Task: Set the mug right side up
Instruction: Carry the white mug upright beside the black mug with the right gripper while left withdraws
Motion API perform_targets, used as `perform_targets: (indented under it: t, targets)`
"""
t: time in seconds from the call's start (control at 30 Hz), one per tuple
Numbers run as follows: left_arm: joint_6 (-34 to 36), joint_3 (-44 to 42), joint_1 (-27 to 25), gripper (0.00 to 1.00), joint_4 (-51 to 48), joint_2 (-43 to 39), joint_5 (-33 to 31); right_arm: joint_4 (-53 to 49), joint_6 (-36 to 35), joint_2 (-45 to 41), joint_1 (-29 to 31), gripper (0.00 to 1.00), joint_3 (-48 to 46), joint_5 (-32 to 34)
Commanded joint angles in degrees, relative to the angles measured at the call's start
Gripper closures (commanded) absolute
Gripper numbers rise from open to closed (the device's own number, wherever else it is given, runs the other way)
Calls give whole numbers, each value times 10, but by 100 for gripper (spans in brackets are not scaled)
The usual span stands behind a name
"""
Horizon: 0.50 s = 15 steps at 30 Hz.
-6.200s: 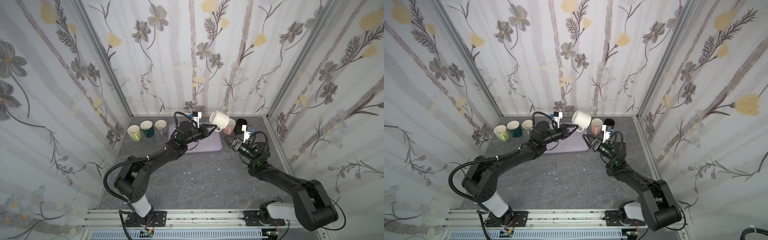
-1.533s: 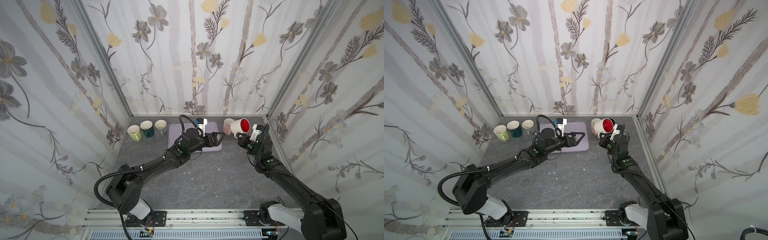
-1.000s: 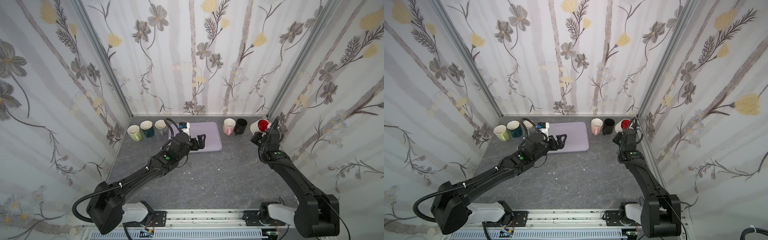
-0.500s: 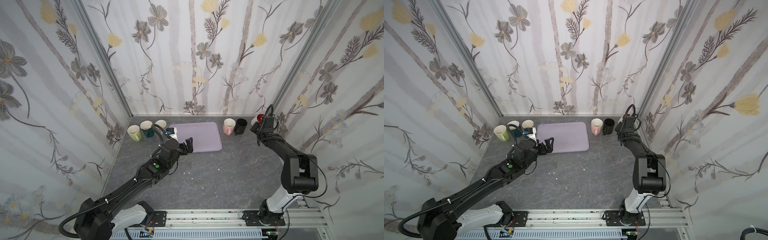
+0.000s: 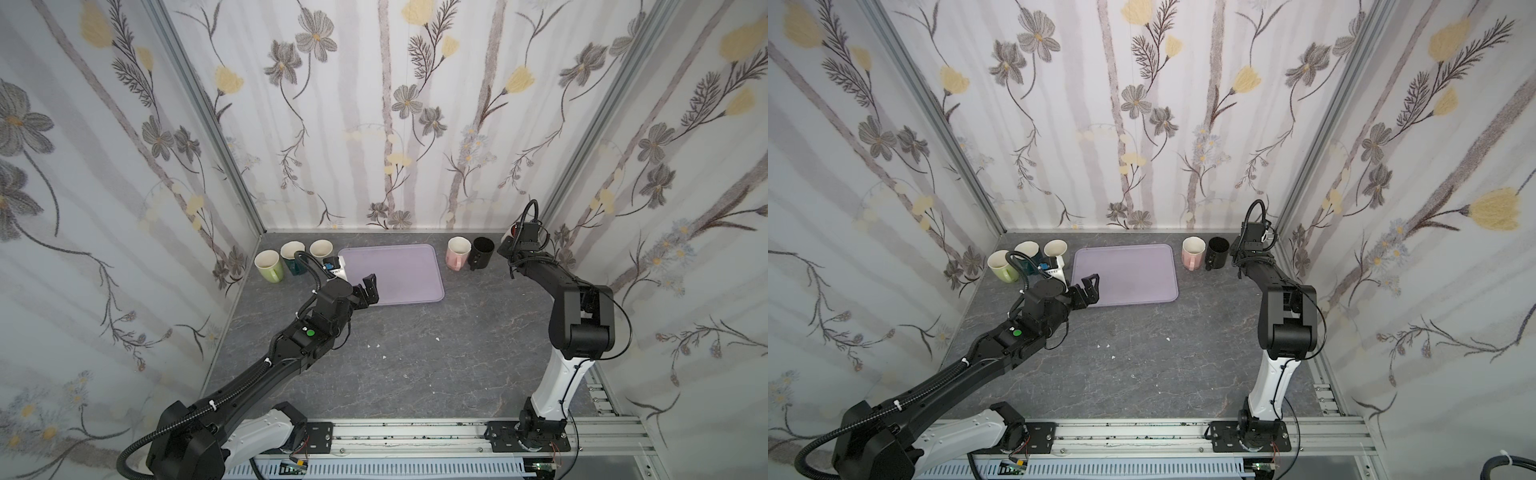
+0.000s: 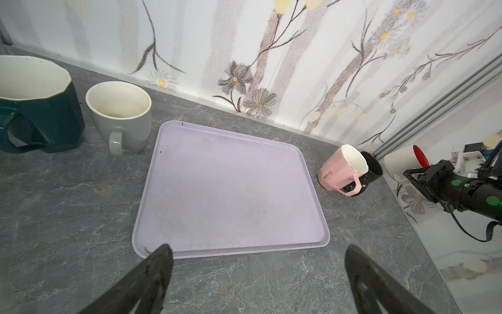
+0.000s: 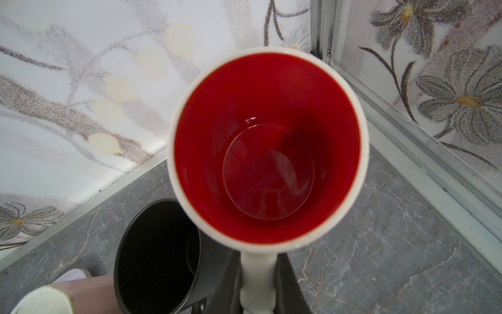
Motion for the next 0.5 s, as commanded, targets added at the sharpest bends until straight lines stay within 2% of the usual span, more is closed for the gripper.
perform_targets:
  t: [0.0,0.3,0.47]
  targets:
    - [-8,-4,2,0,11,-6,-15,3,2,12,0,100,19,-12]
    - [-16,-15,6,0,18,-18,-18,-20,2,17,-1,100,19,-36]
    - [-22,-17,7,0,15,-24,-13,-63,2,49,-9,100,55,-61]
